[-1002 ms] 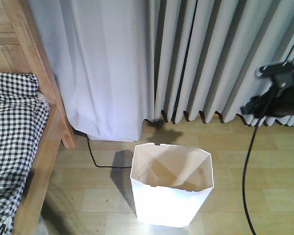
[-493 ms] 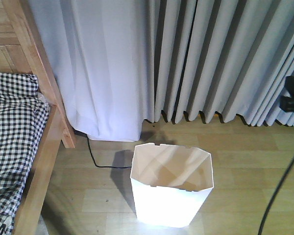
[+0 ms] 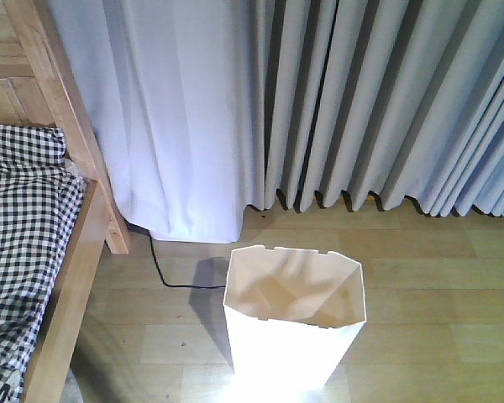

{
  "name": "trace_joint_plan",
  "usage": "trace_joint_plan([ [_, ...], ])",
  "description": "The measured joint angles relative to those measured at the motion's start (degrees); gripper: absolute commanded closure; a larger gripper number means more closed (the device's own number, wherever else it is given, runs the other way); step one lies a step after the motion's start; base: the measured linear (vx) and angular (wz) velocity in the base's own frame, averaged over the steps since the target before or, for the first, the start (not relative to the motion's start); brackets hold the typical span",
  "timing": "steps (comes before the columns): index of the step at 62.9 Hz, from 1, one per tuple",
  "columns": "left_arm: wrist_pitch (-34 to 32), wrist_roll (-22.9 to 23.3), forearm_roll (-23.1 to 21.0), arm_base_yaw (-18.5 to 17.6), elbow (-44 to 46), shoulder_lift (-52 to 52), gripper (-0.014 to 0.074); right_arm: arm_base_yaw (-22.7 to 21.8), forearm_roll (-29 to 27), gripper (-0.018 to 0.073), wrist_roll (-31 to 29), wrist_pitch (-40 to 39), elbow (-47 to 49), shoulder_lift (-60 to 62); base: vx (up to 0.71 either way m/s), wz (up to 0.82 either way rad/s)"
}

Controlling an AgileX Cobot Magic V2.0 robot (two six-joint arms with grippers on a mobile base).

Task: Move trash bin to bedside with robot

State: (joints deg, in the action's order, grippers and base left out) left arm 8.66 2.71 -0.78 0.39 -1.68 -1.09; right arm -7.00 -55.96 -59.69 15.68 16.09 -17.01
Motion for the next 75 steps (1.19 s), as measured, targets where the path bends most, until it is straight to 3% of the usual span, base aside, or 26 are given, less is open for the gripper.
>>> trace_joint_plan([
  [1,0.0,0.0,0.0,0.0,0.0,0.0,0.0602,0.0,-0.08,0.0577,0.0,-0.07,-0.41,0.58,0.0,0.0],
  [18,0.0,0.0,0.0,0.0,0.0,0.0,0.0602,0.0,-5.07,0.057,1.13,-4.61,-3.55,5.67,0.0,0.0],
  [59,0.0,0.0,0.0,0.0,0.0,0.0,0.0602,0.0,-5.09,0.057,1.34,-6.69,-3.83,9.57,0.0,0.0],
  [66,0.0,0.0,0.0,0.0,0.0,0.0,0.0602,0.0,2.2,0.057,5.6,-6.16,-5.7,12.14,0.0,0.0],
  [75,0.0,0.0,0.0,0.0,0.0,0.0,0.0602,0.64,20.16,0.057,24.88,-5.59,-10.05,13.77,0.0,0.0],
])
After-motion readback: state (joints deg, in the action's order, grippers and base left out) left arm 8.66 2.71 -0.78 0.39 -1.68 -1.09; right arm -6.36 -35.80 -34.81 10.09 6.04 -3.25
